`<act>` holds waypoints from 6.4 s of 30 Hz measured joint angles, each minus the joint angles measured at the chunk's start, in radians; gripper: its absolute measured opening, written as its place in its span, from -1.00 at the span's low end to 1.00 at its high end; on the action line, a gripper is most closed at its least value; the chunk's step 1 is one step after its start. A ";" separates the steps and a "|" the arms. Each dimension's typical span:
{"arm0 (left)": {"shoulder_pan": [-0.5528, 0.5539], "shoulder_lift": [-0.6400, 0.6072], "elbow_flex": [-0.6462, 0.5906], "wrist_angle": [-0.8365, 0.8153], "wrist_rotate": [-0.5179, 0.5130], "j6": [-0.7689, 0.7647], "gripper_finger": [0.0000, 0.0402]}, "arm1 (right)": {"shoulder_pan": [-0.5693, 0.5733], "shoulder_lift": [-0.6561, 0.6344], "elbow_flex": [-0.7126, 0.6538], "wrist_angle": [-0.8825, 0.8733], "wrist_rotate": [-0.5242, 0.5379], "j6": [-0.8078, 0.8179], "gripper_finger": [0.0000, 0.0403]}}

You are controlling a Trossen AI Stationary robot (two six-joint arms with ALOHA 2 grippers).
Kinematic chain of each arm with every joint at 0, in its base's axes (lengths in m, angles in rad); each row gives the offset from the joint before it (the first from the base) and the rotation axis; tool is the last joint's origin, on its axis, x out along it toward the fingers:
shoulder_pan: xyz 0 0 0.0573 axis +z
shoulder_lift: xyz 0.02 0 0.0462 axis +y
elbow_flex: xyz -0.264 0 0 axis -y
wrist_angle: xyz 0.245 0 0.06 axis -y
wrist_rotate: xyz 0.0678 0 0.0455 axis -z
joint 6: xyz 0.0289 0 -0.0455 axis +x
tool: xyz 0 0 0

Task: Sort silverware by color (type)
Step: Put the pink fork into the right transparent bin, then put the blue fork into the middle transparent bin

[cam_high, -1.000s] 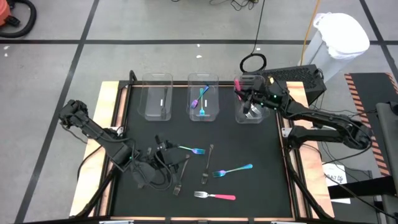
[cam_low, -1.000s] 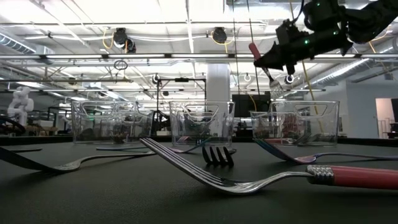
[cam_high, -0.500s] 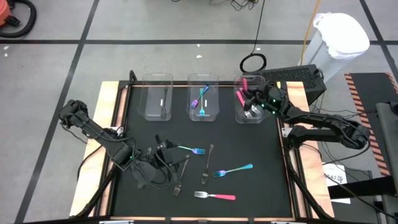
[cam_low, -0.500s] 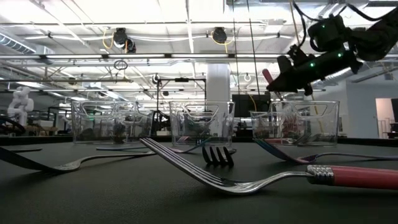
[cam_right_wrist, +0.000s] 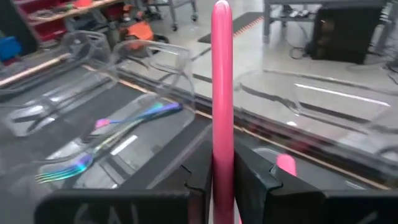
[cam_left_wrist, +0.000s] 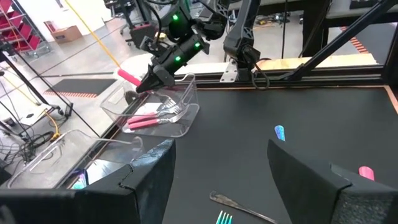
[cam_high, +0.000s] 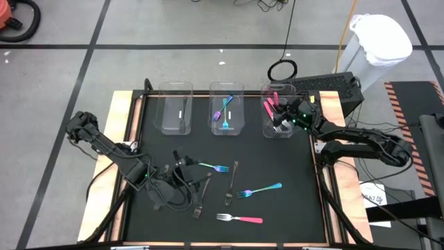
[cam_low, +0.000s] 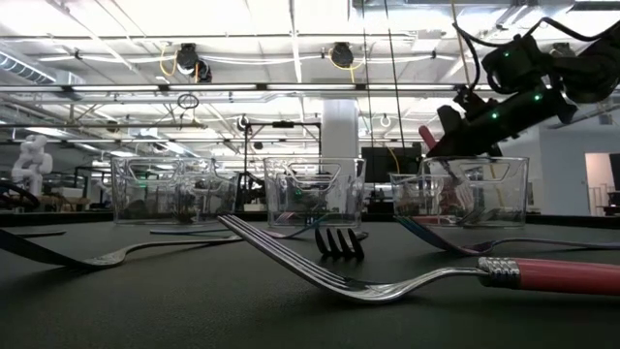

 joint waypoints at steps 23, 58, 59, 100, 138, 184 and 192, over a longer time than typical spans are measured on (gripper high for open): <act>0.000 0.000 0.000 -0.005 0.020 -0.001 0.27 | 0.006 -0.006 0.024 -0.067 0.057 0.025 0.00; 0.173 0.081 -0.009 -0.066 0.195 -0.001 0.27 | 1.076 -0.201 0.094 -0.175 0.296 -0.007 0.05; 0.173 0.081 -0.009 -0.058 0.200 -0.001 0.27 | 1.101 -0.184 0.110 -0.190 0.320 -0.005 0.05; 0.269 0.230 -0.008 -0.235 0.753 0.078 0.27 | 1.238 0.376 0.528 -0.497 0.315 -0.035 0.05; 0.497 0.441 -0.008 -0.317 0.850 0.107 -0.30 | 1.239 0.376 0.527 -0.504 0.312 -0.024 0.05; 0.490 0.464 0.010 -0.361 0.753 0.188 -0.96 | 1.239 0.376 0.527 -0.475 0.313 -0.014 0.05; 0.425 0.447 0.062 -0.428 0.566 0.245 -0.96 | 1.230 0.376 0.526 -0.482 0.483 0.141 0.05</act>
